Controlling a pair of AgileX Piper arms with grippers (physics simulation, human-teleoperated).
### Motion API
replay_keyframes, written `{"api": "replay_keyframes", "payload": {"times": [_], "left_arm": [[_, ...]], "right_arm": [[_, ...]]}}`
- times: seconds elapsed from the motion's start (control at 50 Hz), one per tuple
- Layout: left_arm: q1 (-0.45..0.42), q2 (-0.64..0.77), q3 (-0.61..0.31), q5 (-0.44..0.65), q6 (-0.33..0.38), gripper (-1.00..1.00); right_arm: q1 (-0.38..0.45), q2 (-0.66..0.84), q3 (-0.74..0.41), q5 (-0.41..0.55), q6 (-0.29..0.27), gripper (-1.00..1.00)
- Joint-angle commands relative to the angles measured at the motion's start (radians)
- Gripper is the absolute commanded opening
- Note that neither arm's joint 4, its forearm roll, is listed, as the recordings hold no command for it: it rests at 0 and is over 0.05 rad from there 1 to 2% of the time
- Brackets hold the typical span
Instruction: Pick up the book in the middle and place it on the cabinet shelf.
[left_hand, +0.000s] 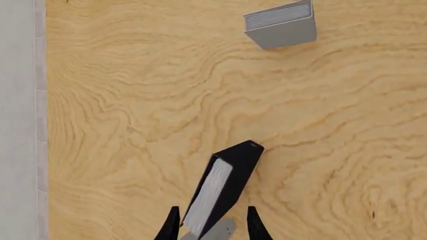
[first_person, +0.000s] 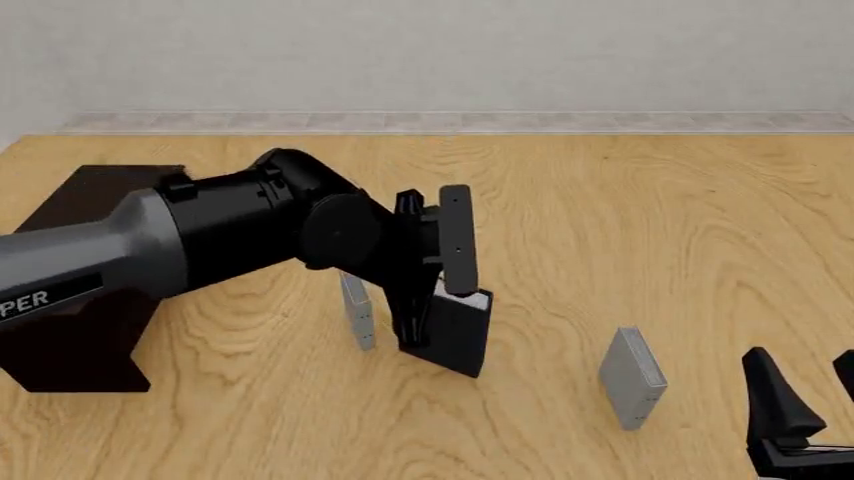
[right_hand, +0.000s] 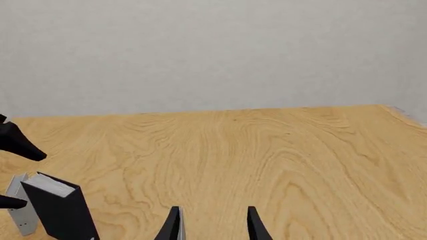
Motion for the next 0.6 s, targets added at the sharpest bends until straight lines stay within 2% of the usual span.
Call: {"api": "replay_keyframes", "payload": {"times": [0.02, 0.24, 0.36, 0.4, 0.6], "left_arm": [[-0.001, 0.017, 0.018, -0.029, -0.004, 1.0], [0.007, 0.039, 0.016, -0.032, 0.004, 1.0], [-0.003, 0.059, 0.008, -0.027, -0.015, 1.0], [0.018, 0.067, 0.014, -0.033, 0.021, 1.0], [0.04, 0.085, -0.017, -0.019, 0.028, 1.0]], "right_arm": [[0.0, 0.002, 0.0, -0.001, 0.002, 1.0], [0.0, 0.004, 0.0, -0.002, 0.002, 1.0], [0.0, 0.004, 0.0, -0.002, 0.003, 1.0], [0.0, 0.003, 0.0, -0.002, 0.004, 1.0], [0.001, 0.006, 0.0, -0.003, 0.005, 1.0]]}}
